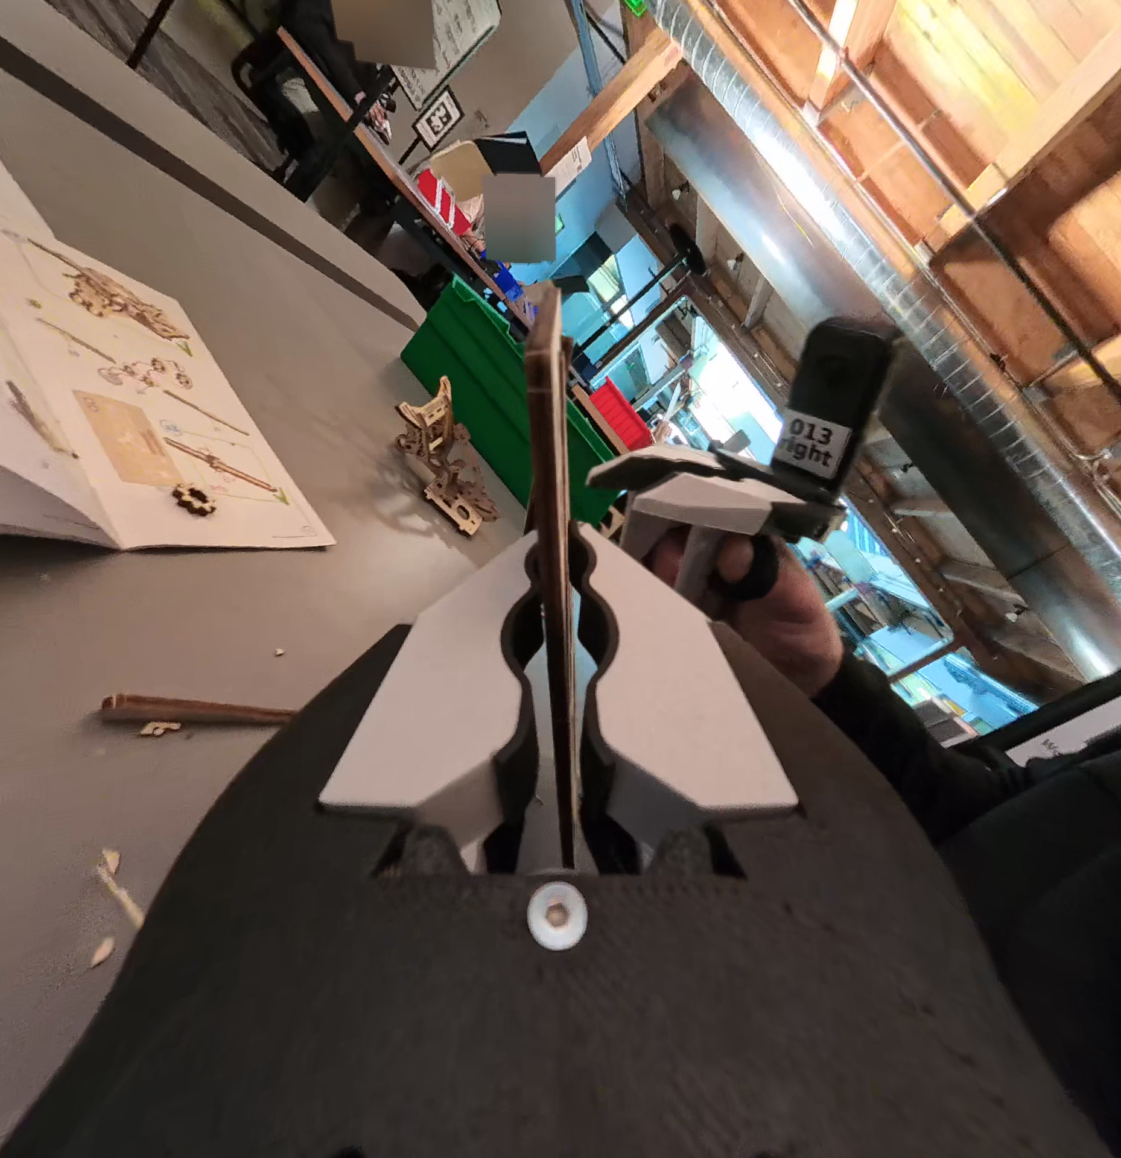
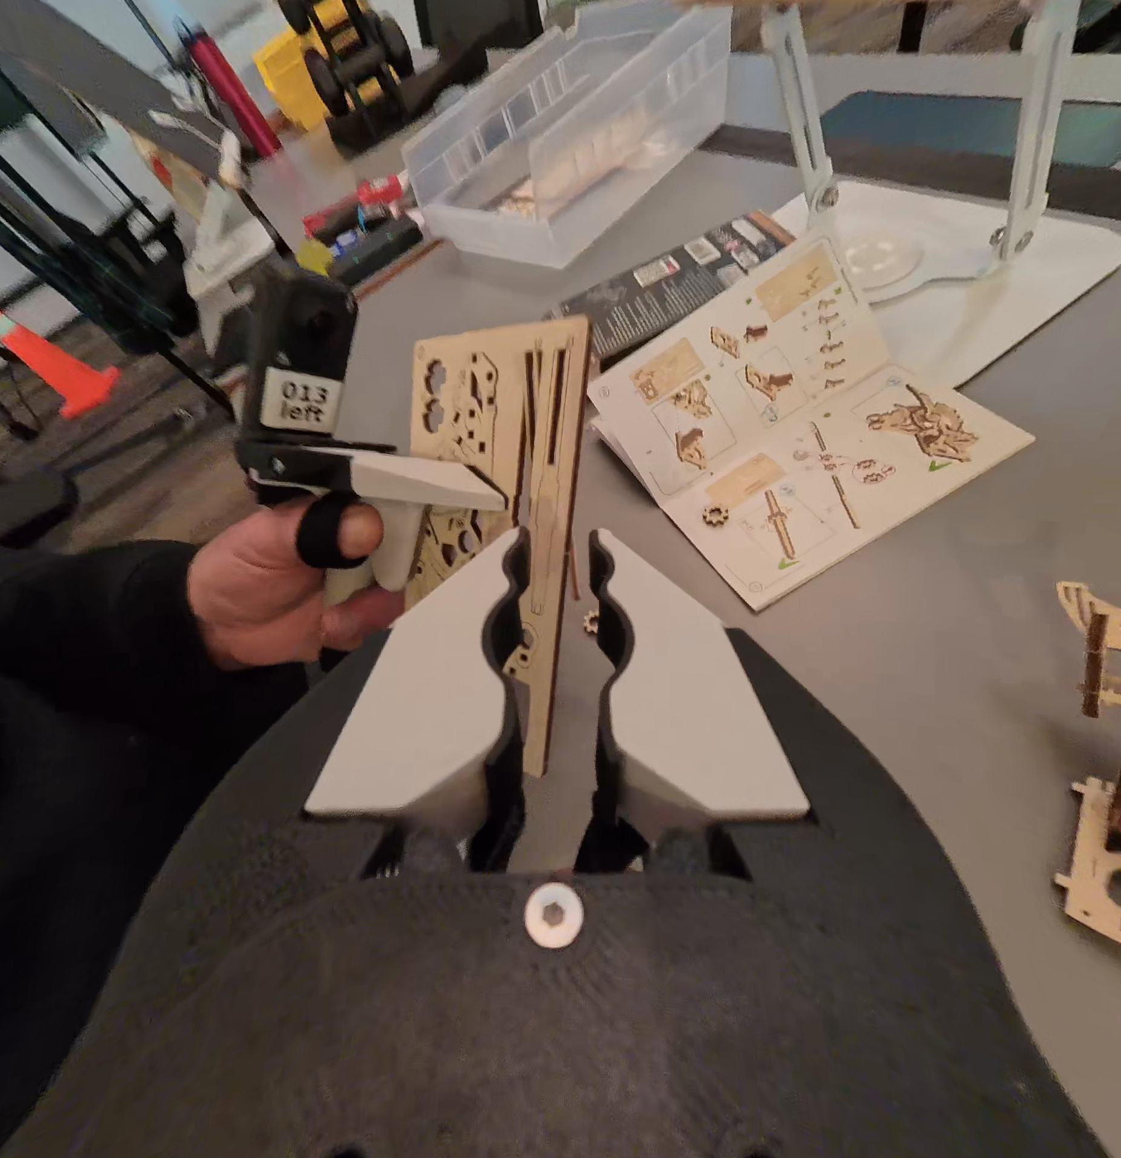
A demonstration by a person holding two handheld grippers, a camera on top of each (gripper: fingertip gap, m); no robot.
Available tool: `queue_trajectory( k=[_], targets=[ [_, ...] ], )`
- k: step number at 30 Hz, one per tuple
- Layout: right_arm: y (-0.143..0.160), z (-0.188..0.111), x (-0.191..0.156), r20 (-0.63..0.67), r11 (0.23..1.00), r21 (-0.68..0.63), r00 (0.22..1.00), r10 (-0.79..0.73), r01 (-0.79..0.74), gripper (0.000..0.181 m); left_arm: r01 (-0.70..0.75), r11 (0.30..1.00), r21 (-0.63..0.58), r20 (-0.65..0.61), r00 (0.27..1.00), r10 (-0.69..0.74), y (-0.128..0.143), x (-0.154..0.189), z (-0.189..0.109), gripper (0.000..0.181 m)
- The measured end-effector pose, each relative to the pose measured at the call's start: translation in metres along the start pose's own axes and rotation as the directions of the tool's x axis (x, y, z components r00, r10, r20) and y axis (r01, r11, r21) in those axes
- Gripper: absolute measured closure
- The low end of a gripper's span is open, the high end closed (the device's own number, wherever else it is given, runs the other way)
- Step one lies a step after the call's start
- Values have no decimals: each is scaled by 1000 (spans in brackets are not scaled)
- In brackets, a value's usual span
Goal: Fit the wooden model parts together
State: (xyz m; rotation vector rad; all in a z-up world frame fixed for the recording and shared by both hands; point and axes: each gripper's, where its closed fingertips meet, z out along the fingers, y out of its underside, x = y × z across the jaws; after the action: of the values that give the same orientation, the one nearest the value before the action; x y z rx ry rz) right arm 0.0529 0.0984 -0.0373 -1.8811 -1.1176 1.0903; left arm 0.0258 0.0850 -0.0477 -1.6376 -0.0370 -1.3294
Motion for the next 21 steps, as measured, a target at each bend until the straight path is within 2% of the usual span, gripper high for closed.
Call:
queue_trajectory(
  k=[3,5,8,15,19,21],
  targets=[
    [2,2,-6,79,999,-12,996,44,-43,161,2,1000,-11,-39,999,-2,0,6,0,179],
    [7,9,-7,109,997,-35,991,74,-71,168,1,1000,-24,-67,998,-3,2,11,1,179],
    [3,8,-10,168,992,1,978,125,-127,176,-17,999,-40,-78,997,14,5,15,3,179],
    [2,9,-15,310,965,-14,917,252,-261,176,-36,997,-74,-103,994,29,9,17,1,179],
    [8,11,-13,291,972,-43,928,234,-231,176,-80,992,-94,-55,996,76,14,11,4,179],
    [11,13,-9,241,975,-45,945,222,-218,176,-103,991,-86,-24,995,101,15,8,5,179]
  ],
)
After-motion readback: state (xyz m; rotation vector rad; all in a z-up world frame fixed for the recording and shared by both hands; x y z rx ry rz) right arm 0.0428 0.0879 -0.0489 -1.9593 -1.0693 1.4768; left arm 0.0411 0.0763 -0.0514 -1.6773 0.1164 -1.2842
